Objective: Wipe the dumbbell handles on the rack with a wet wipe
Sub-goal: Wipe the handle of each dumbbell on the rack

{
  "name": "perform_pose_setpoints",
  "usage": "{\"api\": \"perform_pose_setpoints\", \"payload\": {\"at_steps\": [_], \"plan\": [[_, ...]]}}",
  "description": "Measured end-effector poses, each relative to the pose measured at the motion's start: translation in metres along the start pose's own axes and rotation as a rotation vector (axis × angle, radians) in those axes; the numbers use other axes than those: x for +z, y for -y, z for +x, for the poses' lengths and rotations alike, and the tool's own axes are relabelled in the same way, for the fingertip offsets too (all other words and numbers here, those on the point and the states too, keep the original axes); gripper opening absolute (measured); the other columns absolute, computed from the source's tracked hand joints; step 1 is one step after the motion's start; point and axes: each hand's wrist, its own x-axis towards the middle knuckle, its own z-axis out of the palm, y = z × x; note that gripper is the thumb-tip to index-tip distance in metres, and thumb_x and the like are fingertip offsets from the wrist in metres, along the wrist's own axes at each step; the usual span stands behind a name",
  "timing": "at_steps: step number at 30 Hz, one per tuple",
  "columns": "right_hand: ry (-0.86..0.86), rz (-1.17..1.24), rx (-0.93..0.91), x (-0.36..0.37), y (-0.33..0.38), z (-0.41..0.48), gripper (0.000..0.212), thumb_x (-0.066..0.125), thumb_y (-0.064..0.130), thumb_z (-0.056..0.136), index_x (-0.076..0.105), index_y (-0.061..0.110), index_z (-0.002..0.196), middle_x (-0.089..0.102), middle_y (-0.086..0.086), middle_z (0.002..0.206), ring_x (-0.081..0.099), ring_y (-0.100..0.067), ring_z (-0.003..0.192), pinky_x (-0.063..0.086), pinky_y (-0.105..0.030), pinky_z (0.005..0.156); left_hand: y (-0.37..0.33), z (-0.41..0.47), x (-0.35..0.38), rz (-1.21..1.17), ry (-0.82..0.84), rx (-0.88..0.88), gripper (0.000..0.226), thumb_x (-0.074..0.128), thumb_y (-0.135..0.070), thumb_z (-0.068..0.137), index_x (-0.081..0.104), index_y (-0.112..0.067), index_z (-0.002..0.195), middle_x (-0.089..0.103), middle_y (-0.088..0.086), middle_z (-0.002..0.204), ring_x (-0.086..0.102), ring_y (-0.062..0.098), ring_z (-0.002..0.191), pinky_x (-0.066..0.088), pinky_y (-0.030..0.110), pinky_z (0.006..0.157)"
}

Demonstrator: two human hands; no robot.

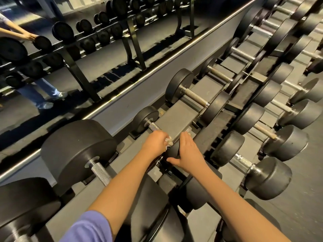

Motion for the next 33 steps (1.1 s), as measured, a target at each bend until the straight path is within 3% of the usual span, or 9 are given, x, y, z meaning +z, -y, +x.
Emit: {"api": "perform_pose_setpoints", "payload": {"at_steps": [3, 7, 12, 15, 19, 23, 28, 33], "plan": [[0.0, 0.113, 0.002, -0.005, -0.013, -0.025, 0.091, 0.067, 0.048, 0.082, 0.02, 0.005, 0.147, 0.027, -0.009, 0.15, 0.029, -0.025, 0.138, 0.031, -0.035, 0.113, -0.006, -0.018, 0.003, -0.083, -0.073, -0.04, 0.008, 0.055, -0.003, 0.086, 0.056, -0.006, 0.079, 0.057, 0.012, 0.09, 0.056, 0.03, 0.091, 0.032, 0.03, 0.067], [-0.024, 0.203, 0.046, -0.011, -0.021, -0.054, 0.054, 0.057, 0.041, 0.092, 0.036, 0.015, 0.134, 0.049, -0.006, 0.129, 0.049, -0.024, 0.119, 0.041, -0.034, 0.096, -0.013, -0.042, -0.002, -0.187, -0.233, -0.079, 0.01, 0.054, 0.001, 0.086, 0.063, 0.003, 0.085, 0.058, 0.013, 0.092, 0.053, 0.024, 0.087, 0.025, 0.025, 0.063], [0.01, 0.322, 0.138, -0.008, -0.027, -0.079, 0.061, 0.049, 0.043, 0.096, 0.029, 0.016, 0.147, 0.038, -0.003, 0.15, 0.04, -0.021, 0.134, 0.034, -0.034, 0.108, -0.034, -0.082, -0.005, -0.268, -0.352, -0.061, 0.015, 0.057, -0.003, 0.09, 0.067, 0.002, 0.098, 0.061, 0.014, 0.099, 0.056, 0.025, 0.093, 0.028, 0.018, 0.068], [0.044, 0.388, 0.209, 0.003, -0.041, -0.101, 0.061, 0.046, 0.049, 0.095, 0.031, 0.02, 0.147, 0.042, 0.0, 0.147, 0.045, -0.019, 0.129, 0.041, -0.038, 0.104, -0.055, -0.112, 0.007, -0.311, -0.315, -0.039, 0.015, 0.055, -0.004, 0.091, 0.066, 0.001, 0.101, 0.059, 0.014, 0.103, 0.055, 0.024, 0.094, 0.031, 0.018, 0.071], [0.068, 0.401, 0.271, 0.013, -0.058, -0.144, 0.061, 0.046, 0.045, 0.096, 0.029, 0.016, 0.148, 0.038, -0.003, 0.15, 0.04, -0.02, 0.134, 0.035, -0.034, 0.108, -0.081, -0.153, 0.032, -0.364, -0.265, 0.028, 0.018, 0.052, -0.005, 0.094, 0.067, -0.002, 0.103, 0.059, 0.011, 0.102, 0.057, 0.021, 0.093, 0.043, 0.025, 0.081], [0.079, 0.361, 0.307, 0.025, -0.06, -0.188, 0.057, 0.045, 0.043, 0.097, 0.032, 0.017, 0.146, 0.046, -0.003, 0.144, 0.049, -0.02, 0.125, 0.04, -0.031, 0.098, -0.098, -0.187, 0.062, -0.357, -0.234, 0.051, 0.018, 0.052, -0.009, 0.094, 0.064, -0.005, 0.107, 0.056, 0.01, 0.103, 0.057, 0.025, 0.093, 0.046, 0.036, 0.084], [0.082, 0.337, 0.341, 0.052, -0.059, -0.244, 0.052, 0.046, 0.045, 0.096, 0.041, 0.019, 0.141, 0.054, -0.002, 0.136, 0.053, -0.021, 0.12, 0.044, -0.034, 0.096, -0.095, -0.231, 0.108, -0.338, -0.137, -0.016, 0.017, 0.052, -0.008, 0.092, 0.064, -0.007, 0.105, 0.055, 0.009, 0.103, 0.057, 0.027, 0.094, 0.043, 0.034, 0.082], [0.159, 0.301, 0.353, 0.075, -0.055, -0.287, 0.058, 0.043, 0.048, 0.097, 0.034, 0.02, 0.146, 0.055, -0.002, 0.133, 0.058, -0.015, 0.102, 0.046, -0.032, 0.089, -0.081, -0.268, 0.153, -0.316, -0.034, -0.141, 0.017, 0.051, -0.011, 0.094, 0.065, -0.009, 0.103, 0.054, 0.008, 0.104, 0.056, 0.027, 0.098, 0.043, 0.033, 0.082]]}}
